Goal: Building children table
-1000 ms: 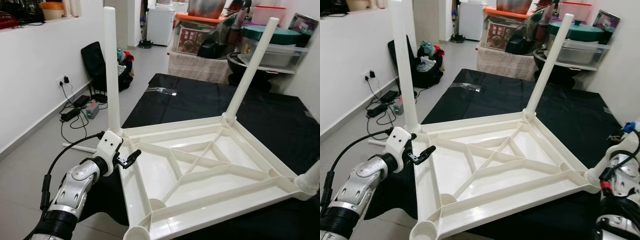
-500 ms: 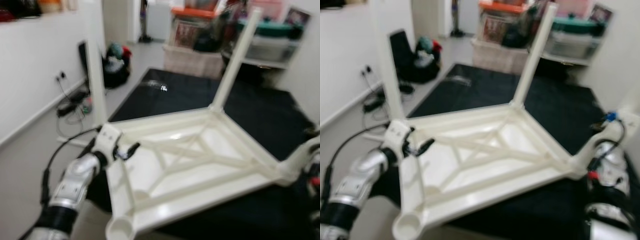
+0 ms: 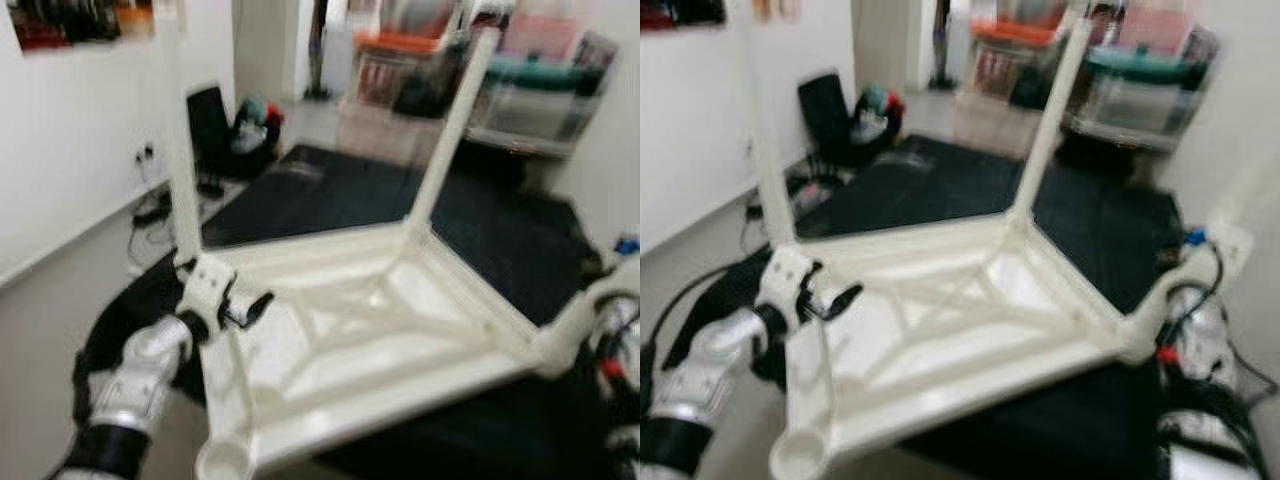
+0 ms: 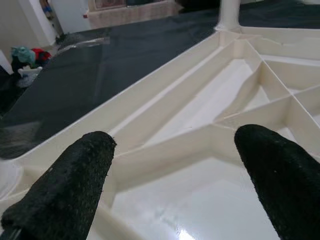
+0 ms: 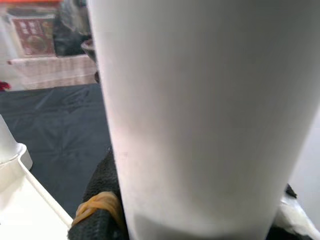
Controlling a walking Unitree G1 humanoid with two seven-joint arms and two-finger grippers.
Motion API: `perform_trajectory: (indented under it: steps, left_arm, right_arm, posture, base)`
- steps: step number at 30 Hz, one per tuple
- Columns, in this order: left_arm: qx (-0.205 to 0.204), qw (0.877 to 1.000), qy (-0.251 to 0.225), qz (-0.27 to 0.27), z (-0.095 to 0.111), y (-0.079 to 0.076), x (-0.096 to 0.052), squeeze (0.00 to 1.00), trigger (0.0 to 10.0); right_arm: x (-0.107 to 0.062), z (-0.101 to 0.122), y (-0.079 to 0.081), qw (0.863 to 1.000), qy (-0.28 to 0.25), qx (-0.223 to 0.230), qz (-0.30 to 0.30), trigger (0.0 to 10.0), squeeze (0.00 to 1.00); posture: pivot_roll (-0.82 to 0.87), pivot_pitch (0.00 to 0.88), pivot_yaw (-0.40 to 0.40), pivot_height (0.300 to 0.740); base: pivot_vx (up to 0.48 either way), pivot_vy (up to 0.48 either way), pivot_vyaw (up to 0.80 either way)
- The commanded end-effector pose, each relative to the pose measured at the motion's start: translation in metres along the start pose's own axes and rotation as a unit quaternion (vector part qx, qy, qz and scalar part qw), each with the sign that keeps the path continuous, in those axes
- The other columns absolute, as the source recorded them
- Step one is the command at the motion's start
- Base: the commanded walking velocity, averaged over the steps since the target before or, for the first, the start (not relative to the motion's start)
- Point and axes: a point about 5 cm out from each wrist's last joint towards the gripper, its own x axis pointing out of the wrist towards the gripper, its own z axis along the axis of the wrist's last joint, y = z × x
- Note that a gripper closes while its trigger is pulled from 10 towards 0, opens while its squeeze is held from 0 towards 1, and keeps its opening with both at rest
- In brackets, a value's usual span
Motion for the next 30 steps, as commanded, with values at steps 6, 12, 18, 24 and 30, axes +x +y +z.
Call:
perform_trajectory:
  steps: [6, 12, 18, 24, 30]
  left_arm:
    - [-0.013, 1.000, -0.002, -0.007, 0.000, -0.003, 0.001, 0.00, 10.0]
    - [-0.017, 1.000, -0.008, -0.005, 0.002, -0.001, 0.001, 0.00, 10.0]
    - [-0.019, 1.000, -0.011, -0.004, 0.002, -0.001, 0.001, 0.00, 10.0]
    - [-0.024, 1.000, -0.019, -0.003, 0.005, 0.000, 0.002, 0.00, 10.0]
    - [-0.026, 0.999, -0.024, -0.003, 0.007, 0.001, 0.002, 0.00, 10.0]
  right_arm:
    - [-0.006, -0.028, -0.007, 0.998, 0.055, -0.004, -0.011, 10.0, 0.00]
    - [-0.007, -0.027, -0.003, 0.999, 0.052, -0.004, -0.002, 10.0, 0.00]
    - [-0.008, -0.026, 0.001, 0.999, 0.046, -0.008, 0.009, 10.0, 0.00]
    - [-0.010, -0.024, 0.008, 0.999, 0.039, -0.012, 0.024, 10.0, 0.00]
    - [-0.011, -0.022, 0.013, 0.999, 0.035, -0.011, 0.033, 10.0, 0.00]
  posture:
    - [0.06, 0.000, -0.084, 0.740]
    - [0.06, 0.000, -0.082, 0.740]
    - [0.06, 0.000, -0.081, 0.740]
    - [0.06, 0.000, -0.081, 0.740]
    - [0.06, 0.000, -0.082, 0.740]
  base:
    - [0.000, 0.000, 0.00]
    - [0.000, 0.000, 0.00]
    - [0.049, 0.000, 0.00]
    - [0.361, 0.000, 0.00]
    - [0.440, 0.000, 0.00]
